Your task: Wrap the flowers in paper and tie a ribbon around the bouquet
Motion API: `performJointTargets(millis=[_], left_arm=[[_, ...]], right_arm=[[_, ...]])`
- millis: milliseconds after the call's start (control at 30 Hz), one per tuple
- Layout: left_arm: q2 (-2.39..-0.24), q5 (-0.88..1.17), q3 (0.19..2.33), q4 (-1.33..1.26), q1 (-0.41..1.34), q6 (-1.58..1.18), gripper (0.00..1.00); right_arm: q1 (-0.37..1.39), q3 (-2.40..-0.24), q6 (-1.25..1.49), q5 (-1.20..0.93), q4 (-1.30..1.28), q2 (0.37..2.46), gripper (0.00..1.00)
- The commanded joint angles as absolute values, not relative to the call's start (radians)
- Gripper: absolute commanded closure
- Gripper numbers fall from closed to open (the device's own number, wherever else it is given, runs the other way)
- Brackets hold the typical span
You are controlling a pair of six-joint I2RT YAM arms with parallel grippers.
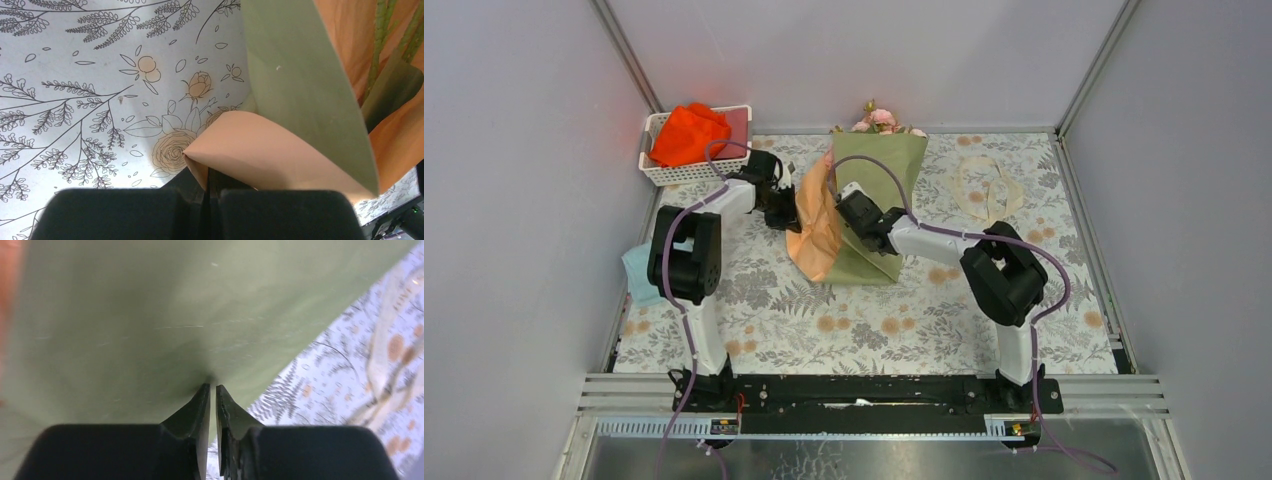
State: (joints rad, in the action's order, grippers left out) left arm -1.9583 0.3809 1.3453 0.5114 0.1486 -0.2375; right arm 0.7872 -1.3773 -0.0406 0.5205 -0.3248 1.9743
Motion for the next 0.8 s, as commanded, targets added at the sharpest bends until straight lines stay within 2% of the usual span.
performJointTargets(millis=[0,133,367,600,767], left_arm=[[-1.916,0.372,1.337,0.485,0.139,-0.215,0.97],[-1.894,0.393,1.356,0.500,0.139,-0.211,0.98],[-1.844,0.519,1.404,0.549,0.145,-0.212,1.00],[-1.849,0.662,1.575,0.596,0.221,-0.230,1.00],[-1.941,0.712,1.748,0.601,0.308,-0.296,1.00]], right_arm=[[0.795,-1.347,-0.092,0.353,-0.184,1.926,0.87],[0.738,-1.276,-0.013,0.071,-0.055,1.925,0.92],[0.572,-1.137,0.293,-0.365,0.227,1.998,0.94],[0.537,-1.075,0.402,-0.418,0.261,2.089,0.96],[0.536,-1.001,0.467,-0.390,0.320,2.083,0.97]])
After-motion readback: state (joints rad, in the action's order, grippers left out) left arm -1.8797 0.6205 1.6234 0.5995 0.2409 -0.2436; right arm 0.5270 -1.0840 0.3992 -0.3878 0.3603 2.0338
